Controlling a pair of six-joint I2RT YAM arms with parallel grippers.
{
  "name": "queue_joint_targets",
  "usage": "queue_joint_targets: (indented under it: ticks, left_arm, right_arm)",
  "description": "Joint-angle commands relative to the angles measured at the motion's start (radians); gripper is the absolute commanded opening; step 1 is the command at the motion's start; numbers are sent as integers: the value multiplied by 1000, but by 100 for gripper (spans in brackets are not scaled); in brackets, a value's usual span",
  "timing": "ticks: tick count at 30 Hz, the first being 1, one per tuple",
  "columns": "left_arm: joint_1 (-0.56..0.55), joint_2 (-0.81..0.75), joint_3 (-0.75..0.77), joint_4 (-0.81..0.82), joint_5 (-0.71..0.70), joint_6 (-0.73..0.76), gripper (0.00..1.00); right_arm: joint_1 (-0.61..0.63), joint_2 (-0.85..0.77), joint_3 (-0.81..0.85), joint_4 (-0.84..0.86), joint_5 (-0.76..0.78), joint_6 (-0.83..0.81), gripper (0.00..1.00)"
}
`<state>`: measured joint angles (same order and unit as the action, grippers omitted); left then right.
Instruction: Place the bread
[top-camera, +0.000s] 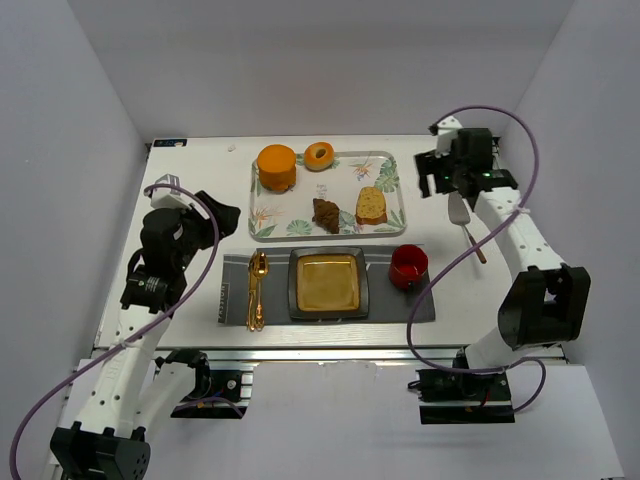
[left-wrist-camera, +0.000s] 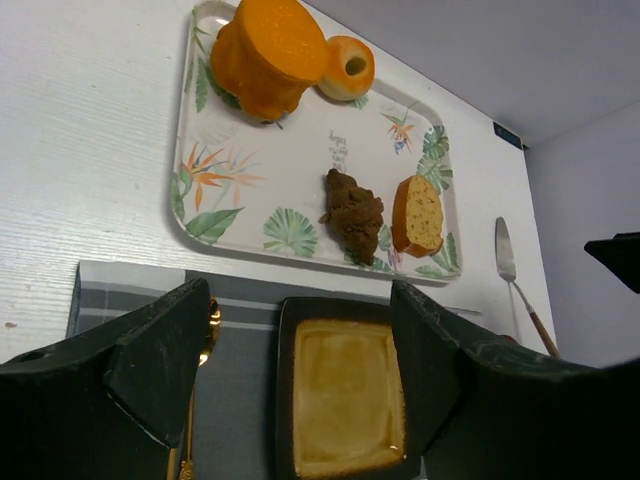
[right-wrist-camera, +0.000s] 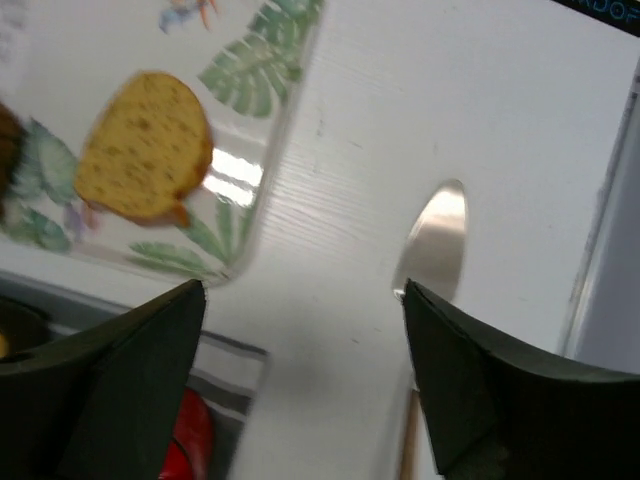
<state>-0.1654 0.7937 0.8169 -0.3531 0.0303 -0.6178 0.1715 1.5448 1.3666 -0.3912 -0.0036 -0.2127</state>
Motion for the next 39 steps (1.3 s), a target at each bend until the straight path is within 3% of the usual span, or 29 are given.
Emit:
queue_joint_targets:
  ticks: [1, 2, 3, 4, 5, 6, 8, 9, 10, 11, 13, 17, 21, 29, 39]
  left_arm:
    - [6, 9, 27, 49, 36, 6, 80]
    - [6, 10, 27, 52, 37, 6, 74]
    - [7, 13, 27, 58, 39, 7, 66]
    - [6, 15, 28, 60, 39, 7, 47]
    - [6, 15, 28, 62, 39, 7, 36]
    - [6, 16, 28, 65, 40, 7, 27]
    - [6, 12, 22, 69, 43, 10, 22]
    - [6, 10, 19, 75, 49, 12, 26]
    - [6, 4, 15, 77, 51, 12, 35]
    - [6, 1, 11, 78, 51, 12, 55]
    - [6, -11, -1, 91, 57, 10, 66]
    - [6, -40, -38, 100, 65, 12, 72]
    - [6, -48, -53, 88, 69, 23, 73]
    - [6, -50, -73, 86, 69, 23, 73]
    - [6, -21, -88, 109, 71, 3, 73]
  right_arm:
    - [-122, -66, 3, -98, -223, -167, 78]
    - [-150, -65, -4, -112, -257, -191, 55]
    - [-215, -49, -3, -150, -309, -212, 41]
    - [-242, -43, 0, -170, -328, -220, 15]
    - [-263, -38, -3, -182, -344, -229, 4]
    - [-305, -41, -11, -183, -358, -240, 0]
    - [-337, -43, -40, -182, -372, -275, 3]
    - [-363, -37, -44, -190, -384, -295, 14]
    - [-374, -31, -52, -208, -384, -324, 53]
    - [-394, -20, -52, -224, -381, -336, 63]
    - [-424, 21, -32, -289, -391, -370, 69]
    - [-516, 70, -47, -316, -413, -445, 70]
    - [-521, 98, -86, -319, -386, -508, 71]
    - [-521, 155, -169, -232, -421, -447, 69]
    - [-518, 218, -176, -132, -426, -361, 55]
